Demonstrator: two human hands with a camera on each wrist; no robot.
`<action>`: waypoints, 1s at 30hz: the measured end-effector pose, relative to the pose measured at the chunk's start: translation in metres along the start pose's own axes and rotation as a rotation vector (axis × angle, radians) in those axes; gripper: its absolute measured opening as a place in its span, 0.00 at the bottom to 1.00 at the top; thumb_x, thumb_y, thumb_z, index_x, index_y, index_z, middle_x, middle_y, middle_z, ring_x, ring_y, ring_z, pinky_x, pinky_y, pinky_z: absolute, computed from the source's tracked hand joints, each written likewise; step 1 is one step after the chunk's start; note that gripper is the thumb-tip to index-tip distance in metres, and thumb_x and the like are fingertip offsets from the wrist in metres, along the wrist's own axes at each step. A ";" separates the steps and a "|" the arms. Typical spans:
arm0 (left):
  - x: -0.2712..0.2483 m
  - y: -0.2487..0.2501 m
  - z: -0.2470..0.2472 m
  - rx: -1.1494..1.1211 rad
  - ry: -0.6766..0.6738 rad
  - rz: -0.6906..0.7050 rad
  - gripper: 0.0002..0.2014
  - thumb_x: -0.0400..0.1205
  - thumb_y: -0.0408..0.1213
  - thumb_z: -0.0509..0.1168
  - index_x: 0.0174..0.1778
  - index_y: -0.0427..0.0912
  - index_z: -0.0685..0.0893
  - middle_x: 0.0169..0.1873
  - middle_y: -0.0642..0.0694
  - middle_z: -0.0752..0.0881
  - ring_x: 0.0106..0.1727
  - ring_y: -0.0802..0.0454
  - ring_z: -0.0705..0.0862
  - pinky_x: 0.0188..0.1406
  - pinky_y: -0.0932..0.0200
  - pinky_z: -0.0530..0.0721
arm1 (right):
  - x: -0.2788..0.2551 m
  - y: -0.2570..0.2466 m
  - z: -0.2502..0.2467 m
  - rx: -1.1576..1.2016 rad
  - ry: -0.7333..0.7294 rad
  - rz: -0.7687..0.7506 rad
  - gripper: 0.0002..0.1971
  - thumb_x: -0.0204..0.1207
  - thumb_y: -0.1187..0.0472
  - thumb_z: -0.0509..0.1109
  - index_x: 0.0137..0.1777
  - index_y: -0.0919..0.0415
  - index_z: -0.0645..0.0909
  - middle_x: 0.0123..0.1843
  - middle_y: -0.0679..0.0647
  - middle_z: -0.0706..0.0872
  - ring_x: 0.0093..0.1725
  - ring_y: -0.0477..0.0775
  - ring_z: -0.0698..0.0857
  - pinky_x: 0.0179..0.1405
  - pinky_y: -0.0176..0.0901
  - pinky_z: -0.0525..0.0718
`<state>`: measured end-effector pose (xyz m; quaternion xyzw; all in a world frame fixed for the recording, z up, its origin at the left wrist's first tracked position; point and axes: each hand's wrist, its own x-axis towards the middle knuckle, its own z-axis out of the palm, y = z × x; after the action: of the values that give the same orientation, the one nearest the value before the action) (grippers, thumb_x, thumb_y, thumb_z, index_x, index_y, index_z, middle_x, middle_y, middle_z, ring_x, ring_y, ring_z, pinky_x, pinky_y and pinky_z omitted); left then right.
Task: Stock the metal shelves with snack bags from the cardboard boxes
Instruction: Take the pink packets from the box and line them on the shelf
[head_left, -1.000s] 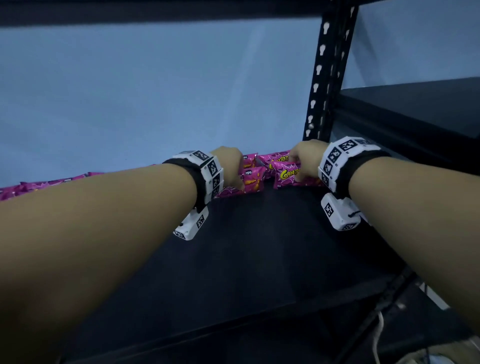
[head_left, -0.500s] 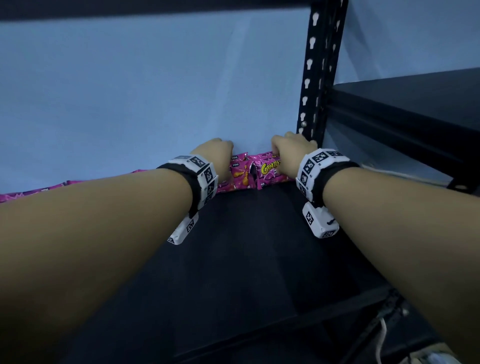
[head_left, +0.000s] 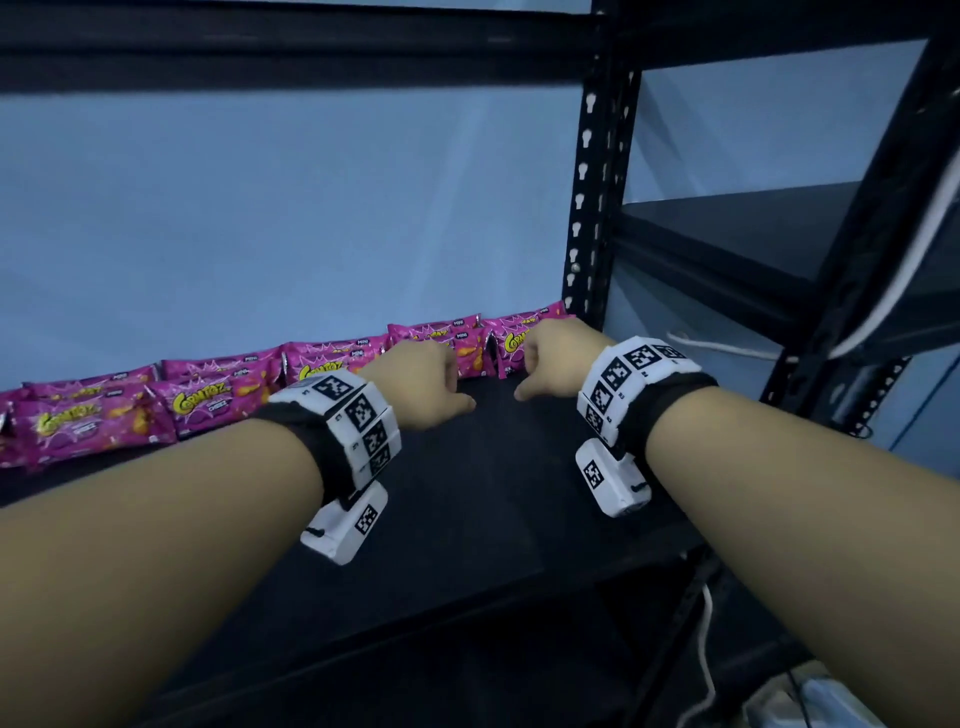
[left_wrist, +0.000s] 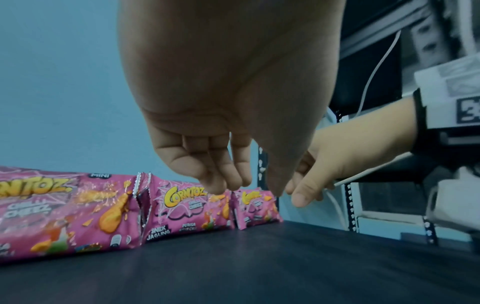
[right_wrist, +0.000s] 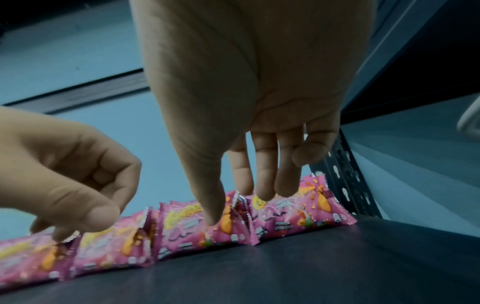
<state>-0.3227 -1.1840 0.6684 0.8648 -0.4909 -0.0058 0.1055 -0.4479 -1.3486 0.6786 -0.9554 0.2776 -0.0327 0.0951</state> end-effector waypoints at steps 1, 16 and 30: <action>-0.015 0.001 0.000 -0.036 0.008 0.001 0.14 0.77 0.55 0.75 0.39 0.50 0.82 0.35 0.54 0.86 0.41 0.54 0.85 0.42 0.53 0.84 | -0.013 -0.005 0.000 0.012 0.000 -0.004 0.18 0.68 0.48 0.85 0.47 0.61 0.86 0.45 0.56 0.90 0.46 0.58 0.89 0.46 0.52 0.90; -0.189 0.036 0.053 -0.520 0.108 0.271 0.08 0.80 0.46 0.75 0.42 0.52 0.82 0.31 0.54 0.85 0.33 0.60 0.83 0.40 0.53 0.86 | -0.214 -0.029 0.095 0.471 0.484 0.056 0.07 0.76 0.55 0.74 0.40 0.50 0.79 0.29 0.47 0.82 0.32 0.45 0.82 0.37 0.49 0.84; -0.309 -0.009 0.288 -0.640 -0.377 -0.041 0.07 0.81 0.44 0.74 0.39 0.50 0.84 0.30 0.48 0.86 0.27 0.58 0.79 0.33 0.56 0.83 | -0.344 -0.003 0.340 0.653 0.018 0.429 0.09 0.75 0.56 0.74 0.36 0.44 0.79 0.26 0.40 0.82 0.29 0.43 0.81 0.37 0.50 0.82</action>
<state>-0.5081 -0.9677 0.3561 0.7813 -0.4577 -0.3205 0.2782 -0.6973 -1.1060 0.3430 -0.7949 0.4466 -0.1072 0.3964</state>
